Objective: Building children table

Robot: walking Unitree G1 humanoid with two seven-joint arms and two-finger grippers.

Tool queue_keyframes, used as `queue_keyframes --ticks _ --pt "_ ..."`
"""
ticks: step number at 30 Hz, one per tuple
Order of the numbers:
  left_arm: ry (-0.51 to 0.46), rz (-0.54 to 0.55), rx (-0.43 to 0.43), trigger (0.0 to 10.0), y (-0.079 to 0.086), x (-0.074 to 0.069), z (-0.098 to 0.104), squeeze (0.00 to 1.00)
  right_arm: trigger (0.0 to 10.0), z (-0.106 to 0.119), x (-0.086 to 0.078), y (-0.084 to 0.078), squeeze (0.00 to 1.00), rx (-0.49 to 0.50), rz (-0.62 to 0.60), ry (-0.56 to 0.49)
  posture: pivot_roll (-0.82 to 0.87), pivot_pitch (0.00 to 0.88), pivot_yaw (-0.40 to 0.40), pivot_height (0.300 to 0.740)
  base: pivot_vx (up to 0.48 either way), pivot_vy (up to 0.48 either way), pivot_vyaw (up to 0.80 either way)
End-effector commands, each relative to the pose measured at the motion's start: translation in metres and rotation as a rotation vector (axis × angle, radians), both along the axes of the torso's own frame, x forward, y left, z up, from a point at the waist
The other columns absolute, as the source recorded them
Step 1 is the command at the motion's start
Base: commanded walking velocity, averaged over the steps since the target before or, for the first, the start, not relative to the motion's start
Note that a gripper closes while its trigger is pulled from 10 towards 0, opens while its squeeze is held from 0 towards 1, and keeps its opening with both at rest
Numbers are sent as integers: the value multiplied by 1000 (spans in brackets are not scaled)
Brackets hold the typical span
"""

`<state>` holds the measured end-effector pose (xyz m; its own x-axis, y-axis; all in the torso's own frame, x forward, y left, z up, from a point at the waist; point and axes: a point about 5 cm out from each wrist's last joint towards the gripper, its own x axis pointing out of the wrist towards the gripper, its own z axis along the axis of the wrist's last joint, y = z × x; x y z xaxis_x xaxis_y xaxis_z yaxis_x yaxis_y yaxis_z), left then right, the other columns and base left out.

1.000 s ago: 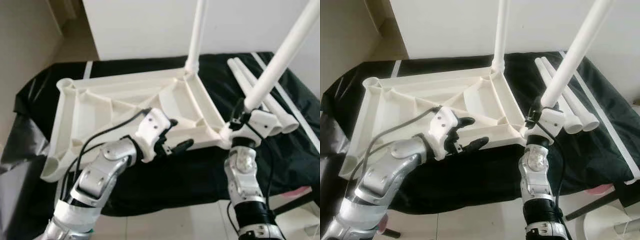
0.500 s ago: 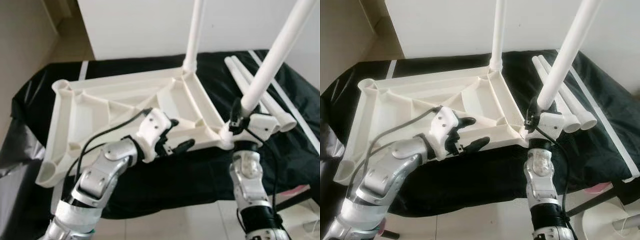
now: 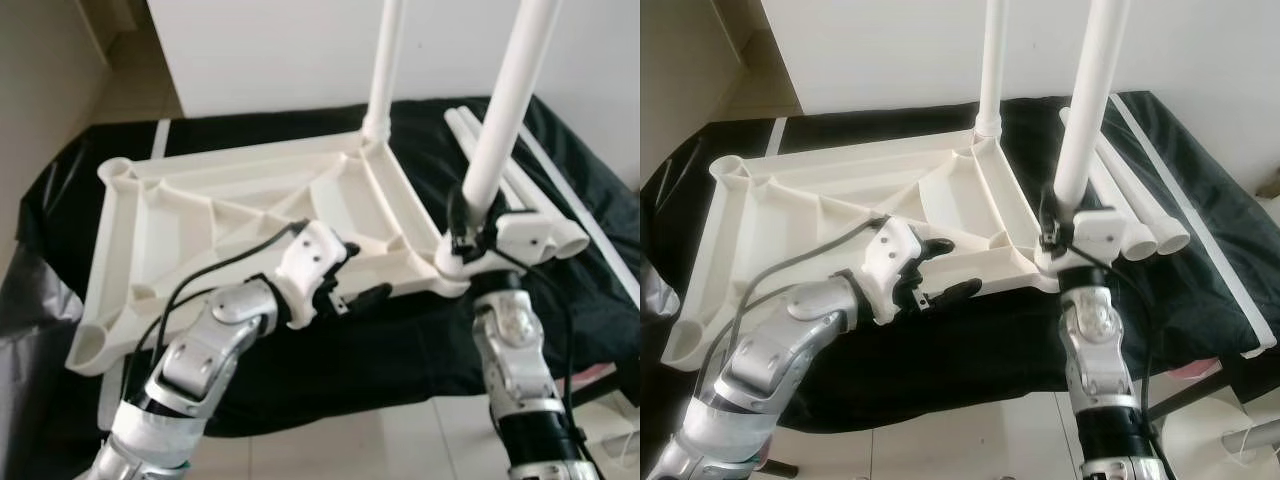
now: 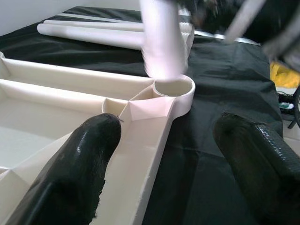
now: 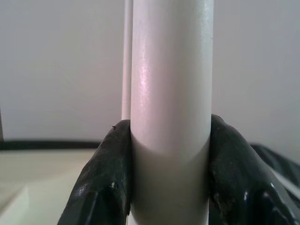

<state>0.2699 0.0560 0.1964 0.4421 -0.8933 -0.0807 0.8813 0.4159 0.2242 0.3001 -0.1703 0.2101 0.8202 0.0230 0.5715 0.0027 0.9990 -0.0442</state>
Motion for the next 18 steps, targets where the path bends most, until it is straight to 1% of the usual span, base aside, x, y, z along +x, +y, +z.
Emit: queue_keyframes --ticks 1,4,5,6,7,8,9,10,11,13,14,15,18 --pt "10 -20 21 10000 0 -2 -3 0 10000 2 0 0 0 14 14 -2 -54 60 17 740 0 0 0" --pt "19 -19 38 10000 0 -2 -7 0 10000 6 0 -2 0 16 28 1 -54 59 16 740 0 0 0" --pt "39 -19 77 10000 2 -2 -16 0 10000 9 2 -5 0 10 27 1 -52 56 18 740 0 0 0" --pt "39 -19 77 10000 2 -2 -16 0 10000 9 2 -5 0 10 27 1 -52 56 18 740 0 0 0" --pt "54 -20 106 10000 3 -3 -22 0 10000 11 4 -7 0 4 26 0 -52 56 18 740 0 0 0" --pt "75 -12 154 10000 5 -2 -31 0 10000 14 6 -10 0 -1 23 0 -51 56 18 740 0 0 0" --pt "83 18 211 10000 9 0 -39 0 10000 15 8 -14 0 -11 20 2 -50 55 18 740 0 0 0" --pt "83 18 211 10000 9 0 -39 0 10000 15 8 -14 0 -11 20 2 -50 55 18 740 0 0 0" --pt "84 40 245 10000 12 3 -44 0 10000 16 8 -16 0 -17 18 4 -50 55 18 740 0 0 0" --pt "86 114 321 10000 20 12 -53 0 10000 16 10 -19 0 -22 10 12 -48 52 16 740 0 0 0" --pt "88 135 334 10000 22 15 -55 0 10000 16 11 -20 0 -23 8 16 -48 51 15 740 0 0 0" --pt "94 152 328 10000 23 18 -54 0 10000 15 12 -19 0 -26 12 24 -48 53 15 740 0 0 0" --pt "87 169 311 10000 22 20 -51 0 10000 14 12 -17 0 -26 17 31 -48 53 15 740 0 0 0"
